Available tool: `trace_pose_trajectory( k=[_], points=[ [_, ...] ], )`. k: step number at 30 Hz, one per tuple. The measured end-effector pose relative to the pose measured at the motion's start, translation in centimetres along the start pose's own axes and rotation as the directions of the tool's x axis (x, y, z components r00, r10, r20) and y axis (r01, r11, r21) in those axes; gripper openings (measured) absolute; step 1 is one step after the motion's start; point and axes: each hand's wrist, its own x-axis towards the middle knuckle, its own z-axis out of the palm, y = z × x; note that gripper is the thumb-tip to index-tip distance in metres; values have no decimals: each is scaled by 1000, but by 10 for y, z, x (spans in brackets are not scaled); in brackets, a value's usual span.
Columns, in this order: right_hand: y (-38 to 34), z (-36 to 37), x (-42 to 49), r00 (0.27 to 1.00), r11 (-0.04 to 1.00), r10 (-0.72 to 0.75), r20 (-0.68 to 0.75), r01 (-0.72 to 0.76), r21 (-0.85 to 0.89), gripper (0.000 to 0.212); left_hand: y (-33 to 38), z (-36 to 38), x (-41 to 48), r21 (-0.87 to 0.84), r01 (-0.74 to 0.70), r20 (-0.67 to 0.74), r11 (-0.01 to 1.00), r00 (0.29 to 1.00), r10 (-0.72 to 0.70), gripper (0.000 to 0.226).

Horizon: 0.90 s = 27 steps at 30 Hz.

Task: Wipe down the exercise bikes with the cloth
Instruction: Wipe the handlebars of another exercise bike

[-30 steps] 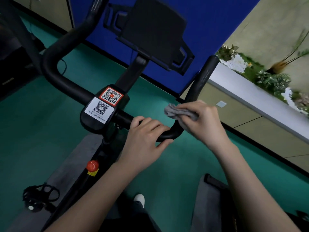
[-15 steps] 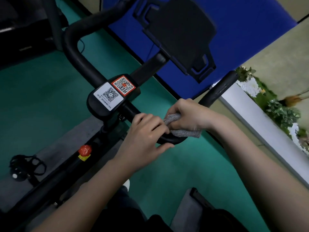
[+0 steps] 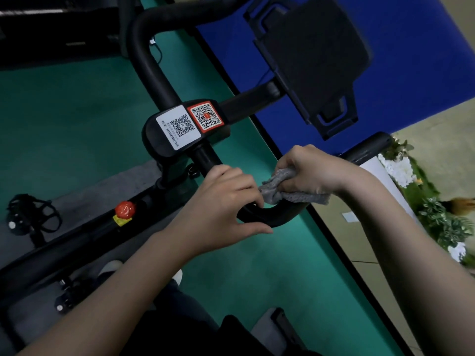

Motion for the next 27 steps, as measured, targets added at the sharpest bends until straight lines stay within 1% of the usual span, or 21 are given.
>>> trace_pose_trajectory(
  k=[3, 5, 9, 11, 12, 13, 15, 16, 19, 22, 24, 26, 27],
  points=[
    [14, -8, 1, 990, 993, 85, -108, -94, -76, 16, 8, 4, 0, 61, 38, -57, 997, 998, -35, 41],
    [19, -9, -3, 978, 990, 116, -175, -128, -63, 17, 16, 9, 2, 133, 62, -80, 989, 995, -52, 43],
    [14, 8, -20, 971, 998, 37, -237, -24, 59, 15, 30, 19, 14, 229, 66, -36, 971, 998, -59, 48],
    [17, 19, -26, 947, 996, 13, -321, 16, 87, 17, 35, 23, 20, 243, 65, -8, 968, 998, -66, 51],
    [22, 24, -27, 920, 995, 10, -392, 28, 93, 19, 37, 25, 22, 246, 69, 7, 967, 997, -73, 52],
    [29, 28, -28, 877, 995, 14, -480, 37, 95, 21, 39, 27, 24, 248, 75, 17, 966, 997, -82, 51],
    [42, 39, -28, 752, 992, 51, -657, 37, 120, 24, 41, 30, 26, 248, 88, 30, 965, 995, -98, 49],
    [46, 46, -29, 685, 985, 81, -724, 55, 162, 24, 42, 31, 27, 246, 97, 38, 964, 993, -110, 48],
    [43, 75, -35, 507, 936, 166, -846, 187, 297, 23, 45, 31, 30, 230, 129, 70, 965, 986, -149, 44],
    [32, 105, -40, 352, 855, 274, -895, 337, 394, 20, 48, 30, 31, 195, 155, 107, 968, 978, -178, 41],
    [29, 119, -38, 241, 811, 363, -900, 393, 432, 19, 50, 30, 33, 174, 168, 108, 970, 976, -188, 42],
    [29, 125, -29, 130, 765, 480, -868, 423, 487, 19, 50, 32, 35, 155, 194, 104, 969, 972, -211, 36],
    [27, 126, -23, 82, 727, 553, -829, 440, 528, 20, 49, 33, 36, 145, 206, 98, 968, 970, -221, 32]
  ],
)
